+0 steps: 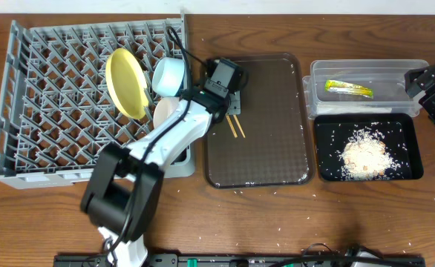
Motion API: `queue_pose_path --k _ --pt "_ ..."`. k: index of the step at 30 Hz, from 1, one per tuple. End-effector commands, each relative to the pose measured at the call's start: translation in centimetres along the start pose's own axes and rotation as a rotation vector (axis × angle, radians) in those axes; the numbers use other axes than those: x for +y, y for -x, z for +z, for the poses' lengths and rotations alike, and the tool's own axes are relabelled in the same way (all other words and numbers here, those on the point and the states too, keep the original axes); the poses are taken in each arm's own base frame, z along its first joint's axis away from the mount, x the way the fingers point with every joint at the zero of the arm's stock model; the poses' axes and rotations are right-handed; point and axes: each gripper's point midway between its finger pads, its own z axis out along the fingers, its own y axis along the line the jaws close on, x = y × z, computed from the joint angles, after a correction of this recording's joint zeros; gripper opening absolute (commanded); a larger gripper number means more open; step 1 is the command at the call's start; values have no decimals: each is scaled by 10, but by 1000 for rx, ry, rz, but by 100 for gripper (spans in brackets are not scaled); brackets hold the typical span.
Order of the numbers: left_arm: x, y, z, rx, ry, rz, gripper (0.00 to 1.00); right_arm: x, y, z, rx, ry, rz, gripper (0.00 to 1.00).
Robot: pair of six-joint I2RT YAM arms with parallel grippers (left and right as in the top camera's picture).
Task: Sort waste into correct bins and load items into the dishwasher
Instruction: 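Reach left gripper to the wooden chopsticks on the brown tray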
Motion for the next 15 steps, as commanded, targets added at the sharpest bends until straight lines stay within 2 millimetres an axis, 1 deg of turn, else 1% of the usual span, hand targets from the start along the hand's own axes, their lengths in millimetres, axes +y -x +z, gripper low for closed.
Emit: queue_pose_path --k 1,2,3,7,8,12,15 --pt "8 -9 21 22 43 -75 44 2 3 -3 -8 4 2 99" --pt "9 -12 25 30 49 -80 44 2 3 -3 -7 4 2 99" --pt "10 -15 29 39 56 -89 41 2 3 -3 -7 4 2 99" --pt "14 -25 42 67 76 -126 39 2 3 -3 -7 4 2 99" --pt "15 -27 44 72 80 -132 36 2 3 -3 -7 4 2 99" --pt "16 -36 52 100 81 -132 34 2 3 -3 -7 4 2 99" --pt "17 -40 57 113 87 -131 26 2 3 -3 -7 4 2 99"
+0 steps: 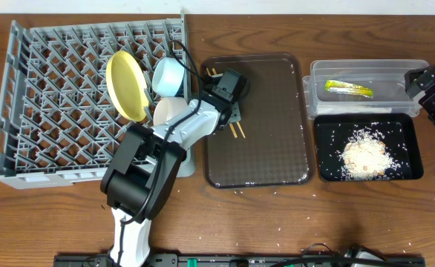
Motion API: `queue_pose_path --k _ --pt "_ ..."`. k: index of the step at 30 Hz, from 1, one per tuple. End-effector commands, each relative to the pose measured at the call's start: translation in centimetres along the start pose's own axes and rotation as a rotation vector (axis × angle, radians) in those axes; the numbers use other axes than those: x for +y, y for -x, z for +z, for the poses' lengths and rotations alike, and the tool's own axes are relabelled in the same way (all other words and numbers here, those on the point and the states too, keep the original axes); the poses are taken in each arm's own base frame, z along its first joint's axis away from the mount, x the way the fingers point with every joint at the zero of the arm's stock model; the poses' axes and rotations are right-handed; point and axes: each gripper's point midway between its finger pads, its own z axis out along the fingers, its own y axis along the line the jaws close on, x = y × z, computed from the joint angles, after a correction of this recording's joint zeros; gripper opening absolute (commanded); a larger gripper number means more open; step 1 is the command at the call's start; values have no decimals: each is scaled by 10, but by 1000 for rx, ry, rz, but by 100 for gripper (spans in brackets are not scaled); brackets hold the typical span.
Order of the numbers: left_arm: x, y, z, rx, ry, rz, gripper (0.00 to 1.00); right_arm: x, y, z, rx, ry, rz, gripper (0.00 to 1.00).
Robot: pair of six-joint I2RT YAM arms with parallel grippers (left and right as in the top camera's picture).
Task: Sort waste into correct bins and load items into the dishwasher
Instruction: 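Reach left gripper to the wooden chopsticks on the brown tray, then grasp one chopstick and place it into the dish rack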
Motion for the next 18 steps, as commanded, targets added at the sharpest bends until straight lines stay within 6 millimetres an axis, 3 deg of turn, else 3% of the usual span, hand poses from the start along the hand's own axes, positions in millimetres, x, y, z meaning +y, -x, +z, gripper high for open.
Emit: queue_pose_path --k 1,4,12,18 --pt "3 -3 7 14 13 -12 22 2 4 -3 -9 5 2 99" --pt "3 -3 7 14 14 -11 8 2 4 -3 -9 5 2 99" --pt "-2 -5 5 13 7 2 7 2 4 -3 -9 5 2 99" --pt "-5 8 -31 -16 -15 71 7 2 4 -3 -9 5 2 99"
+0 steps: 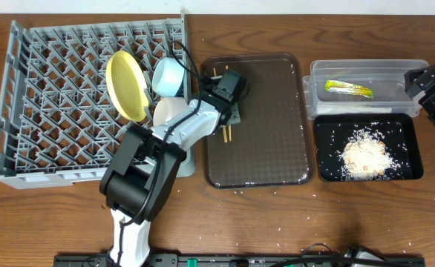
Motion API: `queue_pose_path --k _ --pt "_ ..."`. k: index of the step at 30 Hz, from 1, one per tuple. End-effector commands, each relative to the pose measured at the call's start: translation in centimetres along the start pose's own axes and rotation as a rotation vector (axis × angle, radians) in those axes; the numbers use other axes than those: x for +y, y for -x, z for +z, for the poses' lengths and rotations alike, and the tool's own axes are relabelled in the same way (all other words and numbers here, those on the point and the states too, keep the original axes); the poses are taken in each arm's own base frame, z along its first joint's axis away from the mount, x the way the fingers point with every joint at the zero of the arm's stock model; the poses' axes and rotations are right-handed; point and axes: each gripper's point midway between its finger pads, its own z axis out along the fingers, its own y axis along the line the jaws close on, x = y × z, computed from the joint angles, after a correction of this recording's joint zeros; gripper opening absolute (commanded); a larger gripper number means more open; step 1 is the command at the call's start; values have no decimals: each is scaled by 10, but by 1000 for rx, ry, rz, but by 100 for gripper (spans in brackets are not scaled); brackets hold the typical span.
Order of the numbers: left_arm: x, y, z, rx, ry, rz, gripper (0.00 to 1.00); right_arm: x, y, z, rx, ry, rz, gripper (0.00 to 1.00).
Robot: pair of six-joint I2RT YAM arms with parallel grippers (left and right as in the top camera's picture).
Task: Sort waste into correct bins and load items into the dishwasher
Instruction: 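Grasp one chopstick and place it into the dish rack, then return left gripper to the tray and grasp the second chopstick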
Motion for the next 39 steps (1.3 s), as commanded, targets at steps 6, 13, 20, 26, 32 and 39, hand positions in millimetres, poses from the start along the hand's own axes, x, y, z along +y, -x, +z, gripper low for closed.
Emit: queue_pose_path --k 6,13,20,26,32,39 --pt "-14 36 -93 -143 -92 158 8 2 4 -3 -9 5 2 99" --pt "19 61 -163 -288 -10 167 7 2 4 -3 -9 5 2 99" --pt "109 72 -176 -272 273 137 7 2 4 -3 -9 5 2 99" --pt "168 84 -162 -220 376 81 7 2 4 -3 -9 5 2 99" --pt "191 94 -133 -179 424 113 11 2 4 -3 -9 5 2 99" --pt "199 112 -144 -238 406 63 51 2 4 -3 -8 5 2 99"
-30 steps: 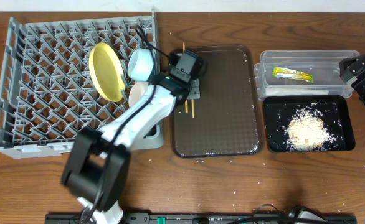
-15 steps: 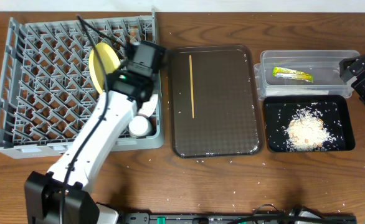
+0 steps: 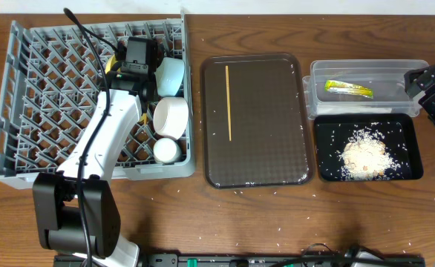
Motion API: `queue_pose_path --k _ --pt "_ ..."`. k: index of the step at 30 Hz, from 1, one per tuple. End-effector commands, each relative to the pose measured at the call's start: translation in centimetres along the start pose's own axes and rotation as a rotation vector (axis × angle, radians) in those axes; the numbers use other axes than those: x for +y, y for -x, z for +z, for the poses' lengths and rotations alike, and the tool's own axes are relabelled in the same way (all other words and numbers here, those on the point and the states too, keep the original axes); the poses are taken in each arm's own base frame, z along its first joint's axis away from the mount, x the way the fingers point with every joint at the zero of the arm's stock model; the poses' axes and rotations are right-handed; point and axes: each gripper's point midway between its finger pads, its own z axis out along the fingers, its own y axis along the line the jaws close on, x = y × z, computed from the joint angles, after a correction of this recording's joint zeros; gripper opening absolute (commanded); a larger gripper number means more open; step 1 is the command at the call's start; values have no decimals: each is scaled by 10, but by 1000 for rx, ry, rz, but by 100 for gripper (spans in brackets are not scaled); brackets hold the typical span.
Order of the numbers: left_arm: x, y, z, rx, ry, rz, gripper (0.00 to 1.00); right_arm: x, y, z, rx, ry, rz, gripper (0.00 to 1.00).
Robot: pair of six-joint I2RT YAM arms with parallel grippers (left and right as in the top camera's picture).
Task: Sort waste into correct bins and load items into the dishwasher
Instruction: 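Return left gripper to the tray and grasp the second chopstick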
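Observation:
A single thin chopstick point(image 3: 228, 101) lies lengthwise on the left half of the brown tray point(image 3: 277, 148). My left gripper point(image 3: 137, 53) hangs over the back of the grey dish rack point(image 3: 32, 111), pointing down; its fingers are hidden under the wrist. The rim of a yellow plate point(image 3: 111, 65) peeks out beside it. In the rack stand a light blue cup point(image 3: 171, 74), a white cup point(image 3: 170, 116) and a small white cup point(image 3: 165, 150). My right gripper point(image 3: 424, 87) rests open at the right edge, next to the clear bin point(image 3: 366, 70).
The clear bin holds a yellow-green wrapper point(image 3: 348, 88). In front of it a black bin point(image 3: 407, 126) holds a heap of rice point(image 3: 364, 154). Rice grains are scattered on the table around the tray. A black cable arcs over the rack's back left.
My left gripper has moved from the tray's left side to above the rack's back, by the yellow plate. Only one chopstick now shows on the tray, lying straight. The right arm is unchanged.
My left gripper stood over the tray's left side with chopstick ends showing under it, first in front, then at both sides of the wrist. Now it is over the rack, and one chopstick lies alone on the tray.

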Motion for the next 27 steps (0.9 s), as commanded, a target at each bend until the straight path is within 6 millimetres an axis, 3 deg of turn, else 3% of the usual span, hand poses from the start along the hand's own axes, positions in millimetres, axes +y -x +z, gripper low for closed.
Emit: queue_pose_path --k 1,3,5,7,12,15,16,21,27 --pt "-4 18 -23 -62 -56 -15 51 2 4 -3 -9 5 2 99" --pt "-25 26 -40 -89 -177 -16 51 2 4 -3 -9 5 2 99" --pt "-59 26 -59 -101 -341 1 49 2 4 -3 -9 5 2 99" --pt "-98 16 -77 -77 -464 -7 47 2 4 -3 -9 5 2 99" --pt "-163 -9 -92 -68 -529 86 48 2 4 -3 -9 5 2 99" --pt "-208 -23 -71 -70 -515 108 48 2 4 -3 -9 5 2 99" --pt "-215 -27 -64 -59 -510 101 47 2 4 -3 -9 5 2 99" --pt "-242 -43 -27 63 -508 96 47 2 4 -3 -9 5 2 99" --pt "-258 -63 -19 266 -503 189 48 2 4 -3 -9 5 2 99"
